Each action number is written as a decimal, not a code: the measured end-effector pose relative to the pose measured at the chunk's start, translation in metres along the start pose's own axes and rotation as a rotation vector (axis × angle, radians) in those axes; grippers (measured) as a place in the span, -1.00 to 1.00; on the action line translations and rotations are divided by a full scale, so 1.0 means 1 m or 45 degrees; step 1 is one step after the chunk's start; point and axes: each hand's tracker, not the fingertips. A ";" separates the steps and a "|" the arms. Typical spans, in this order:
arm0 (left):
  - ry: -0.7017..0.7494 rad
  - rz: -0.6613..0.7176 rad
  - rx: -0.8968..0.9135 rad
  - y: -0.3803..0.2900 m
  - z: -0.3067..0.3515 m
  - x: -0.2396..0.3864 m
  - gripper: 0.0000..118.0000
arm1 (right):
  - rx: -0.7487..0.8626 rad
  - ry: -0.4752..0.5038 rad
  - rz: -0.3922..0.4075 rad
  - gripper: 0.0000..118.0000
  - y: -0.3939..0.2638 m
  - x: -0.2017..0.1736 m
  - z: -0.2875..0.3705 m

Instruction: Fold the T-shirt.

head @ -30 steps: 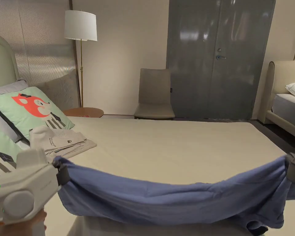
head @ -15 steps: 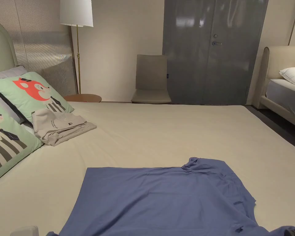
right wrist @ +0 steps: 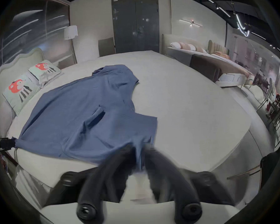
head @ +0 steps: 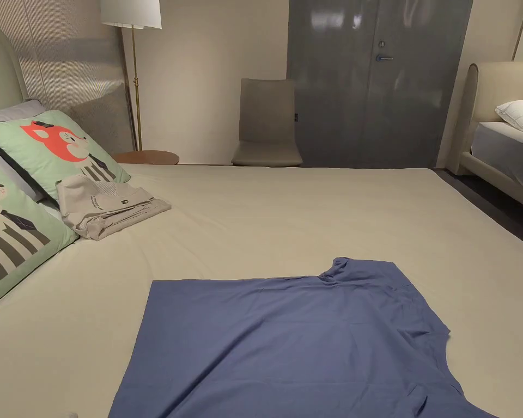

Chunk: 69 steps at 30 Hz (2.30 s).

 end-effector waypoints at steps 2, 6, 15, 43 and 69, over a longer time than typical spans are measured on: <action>-0.009 -0.005 0.056 0.004 0.010 -0.001 0.23 | 0.046 -0.029 0.026 0.62 0.005 -0.002 0.005; -0.034 0.022 0.339 0.018 0.049 0.001 0.87 | 0.366 -0.077 0.072 0.88 0.020 -0.010 0.032; -0.002 -0.052 0.577 0.039 0.081 0.022 -1.00 | 0.640 0.025 0.129 -0.92 0.053 -0.046 0.065; -0.064 -0.008 0.065 0.006 0.011 0.013 -0.93 | 0.380 0.042 0.122 -0.81 0.024 -0.034 0.029; -0.105 0.035 0.178 0.052 0.018 0.013 -0.93 | 0.256 0.133 0.050 -0.96 0.043 -0.002 0.015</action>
